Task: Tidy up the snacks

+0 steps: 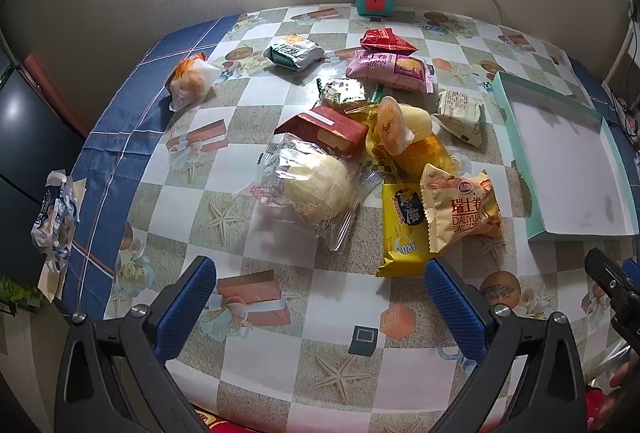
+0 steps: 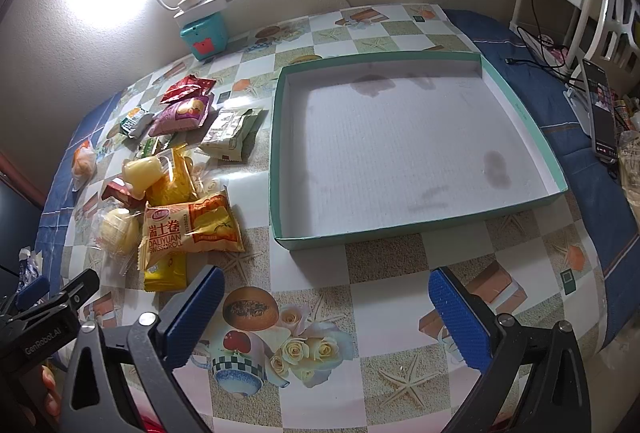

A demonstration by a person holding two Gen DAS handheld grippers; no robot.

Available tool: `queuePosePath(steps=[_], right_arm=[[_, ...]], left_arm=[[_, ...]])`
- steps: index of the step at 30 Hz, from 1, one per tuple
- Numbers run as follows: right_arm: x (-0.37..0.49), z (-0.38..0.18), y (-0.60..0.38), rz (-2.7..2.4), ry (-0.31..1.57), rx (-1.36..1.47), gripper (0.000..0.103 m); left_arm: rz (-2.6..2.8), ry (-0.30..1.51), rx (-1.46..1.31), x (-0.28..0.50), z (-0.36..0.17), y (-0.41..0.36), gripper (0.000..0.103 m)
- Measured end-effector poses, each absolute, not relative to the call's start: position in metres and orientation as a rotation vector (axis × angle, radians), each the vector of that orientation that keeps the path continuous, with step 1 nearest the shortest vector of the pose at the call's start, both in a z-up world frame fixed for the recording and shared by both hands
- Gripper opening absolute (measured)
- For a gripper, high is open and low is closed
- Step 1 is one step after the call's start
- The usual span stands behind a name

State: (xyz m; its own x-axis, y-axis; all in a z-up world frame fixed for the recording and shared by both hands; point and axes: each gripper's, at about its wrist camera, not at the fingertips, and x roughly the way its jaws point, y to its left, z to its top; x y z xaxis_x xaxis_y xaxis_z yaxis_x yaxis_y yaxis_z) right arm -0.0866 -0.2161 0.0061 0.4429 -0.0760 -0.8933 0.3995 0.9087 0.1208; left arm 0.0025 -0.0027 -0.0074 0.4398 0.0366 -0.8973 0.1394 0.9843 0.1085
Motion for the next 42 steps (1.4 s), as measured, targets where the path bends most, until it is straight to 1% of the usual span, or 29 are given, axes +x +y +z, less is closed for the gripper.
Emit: queuePosePath(steps=[42], right_arm=[[-0.0871, 0.006, -0.219, -0.302, 1.077, 0.34, 0.103]], left_arm=[[-0.061, 1.126, 0.171, 0.0009, -0.012, -0.0003, 0.103]])
